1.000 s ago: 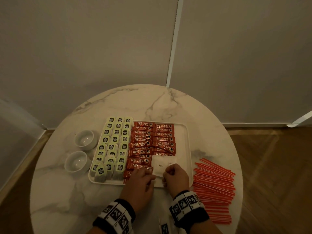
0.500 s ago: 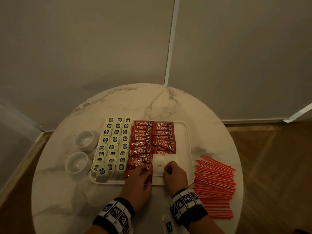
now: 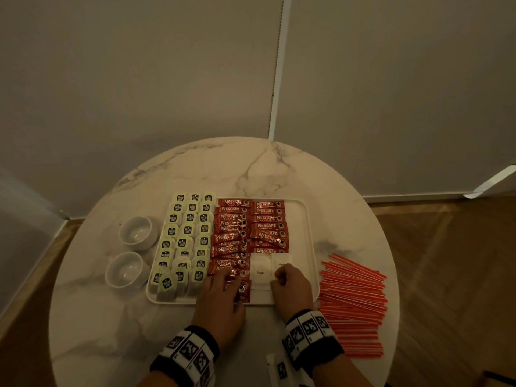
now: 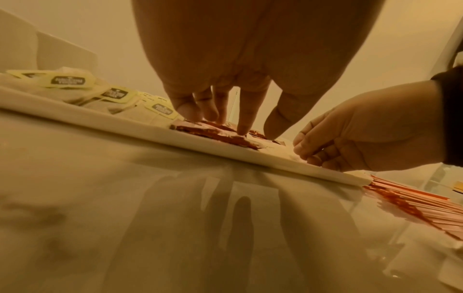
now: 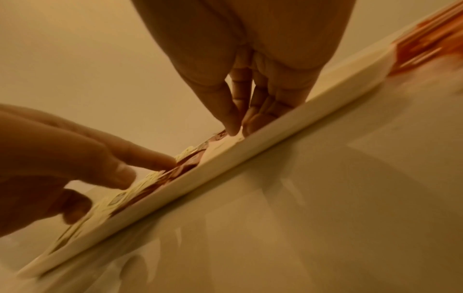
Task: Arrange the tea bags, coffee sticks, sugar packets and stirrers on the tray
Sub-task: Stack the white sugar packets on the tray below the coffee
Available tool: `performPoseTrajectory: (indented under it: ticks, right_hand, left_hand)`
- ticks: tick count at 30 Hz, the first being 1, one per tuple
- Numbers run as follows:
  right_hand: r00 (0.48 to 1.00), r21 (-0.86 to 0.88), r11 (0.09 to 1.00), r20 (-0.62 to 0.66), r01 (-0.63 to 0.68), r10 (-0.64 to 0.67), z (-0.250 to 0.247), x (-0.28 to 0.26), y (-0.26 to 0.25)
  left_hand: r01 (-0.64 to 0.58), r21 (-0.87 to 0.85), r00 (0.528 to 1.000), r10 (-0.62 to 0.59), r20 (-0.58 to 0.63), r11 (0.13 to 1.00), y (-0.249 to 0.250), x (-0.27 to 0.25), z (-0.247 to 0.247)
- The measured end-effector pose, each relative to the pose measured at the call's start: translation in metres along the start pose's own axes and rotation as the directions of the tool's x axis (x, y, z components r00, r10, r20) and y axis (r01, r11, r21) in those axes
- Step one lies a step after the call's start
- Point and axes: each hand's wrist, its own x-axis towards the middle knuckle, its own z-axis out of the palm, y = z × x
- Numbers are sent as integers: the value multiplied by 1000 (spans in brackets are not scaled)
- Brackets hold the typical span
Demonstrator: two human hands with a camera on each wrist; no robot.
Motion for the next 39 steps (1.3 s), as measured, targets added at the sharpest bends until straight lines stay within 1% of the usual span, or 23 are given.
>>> performPoseTrajectory:
  ticks: [1, 3, 4, 6, 8, 10, 15, 18, 22, 23, 26, 27, 28, 29, 30, 31, 33, 34, 35, 36, 37, 38, 39]
  right_hand:
    - [1000, -15, 1000, -13, 5, -6, -4, 1, 3]
    - [999, -68, 997, -26, 34, -36, -11, 4, 10]
    - [998, -89, 995, -18, 51, -53, -14, 5, 14]
    - [997, -118, 990, 15, 83, -82, -17, 7, 19]
    - [994, -145, 984, 46, 100, -94, -17, 10, 21]
    - [993, -158, 981, 62, 114, -105, -15, 13, 21]
    - [991, -163, 980, 77, 118, -106, -13, 19, 22]
    - [991, -168, 978, 65, 124, -114, -13, 21, 22]
    - [990, -169, 977, 75, 132, -121, -14, 22, 21]
    - [989, -170, 976, 86, 136, -122, -17, 21, 20]
    - [987, -170, 975, 100, 142, -126, -30, 16, 18]
    - [987, -155, 977, 91, 146, -133, -36, 12, 18]
    - [987, -137, 979, 83, 152, -141, -44, 8, 19]
    - [985, -128, 979, 84, 159, -149, -52, 2, 20]
    - [982, -131, 977, 103, 171, -158, -60, -5, 21]
    - [976, -148, 971, 140, 188, -168, -68, -15, 23]
    - [948, -214, 946, 260, 243, -185, -80, -41, 30]
    - [926, -261, 926, 333, 274, -180, -84, -56, 36]
    - [902, -318, 899, 402, 302, -161, -85, -71, 43]
    - [882, -382, 865, 451, 325, -132, -84, -85, 51]
    - [874, -440, 834, 476, 334, -99, -83, -95, 59]
    - [876, -477, 817, 479, 323, -67, -81, -103, 67]
    - [882, -493, 816, 469, 301, -43, -79, -109, 74]
  left_hand:
    - [-32, 12, 999, 32, -11, 999, 2, 0, 0]
    - [-125, 53, 992, 124, 4, 991, 5, 1, 0]
    - [-156, 102, 988, 157, 0, 982, 6, 2, 0]
    - [-184, 202, 982, 174, 66, 962, 15, 1, -1]
    - [-214, 190, 976, 199, 91, 958, 24, 1, -2]
    - [-225, 176, 973, 213, 85, 958, 28, 3, 1]
    - [-169, 153, 982, 153, 111, 974, 29, 5, 1]
    - [-164, 181, 982, 145, 117, 970, 29, 7, 1]
    - [-159, 139, 983, 144, 111, 977, 29, 7, -2]
    - [-164, 117, 983, 153, 97, 980, 29, 6, -3]
    - [-212, 42, 977, 212, -12, 976, 28, 2, -5]
    - [-251, 5, 967, 251, -44, 968, 28, -1, -5]
    - [-302, -31, 953, 301, -45, 953, 28, -4, -5]
    - [-351, -61, 936, 352, -2, 934, 29, -7, -6]
    - [-389, -88, 915, 396, 73, 917, 29, -12, -7]
    - [-421, -105, 885, 433, 172, 901, 30, -16, -6]
    - [-512, -88, 791, 509, 341, 855, 32, -24, -1]
    - [-562, -67, 744, 539, 394, 825, 32, -27, 5]
    - [-602, -46, 708, 559, 432, 797, 33, -29, 10]
    - [-632, -22, 683, 570, 458, 775, 34, -31, 15]
    - [-647, 1, 672, 569, 473, 763, 35, -33, 19]
    - [-646, 25, 676, 556, 484, 763, 38, -35, 22]
    - [-631, 51, 693, 532, 487, 774, 40, -38, 25]
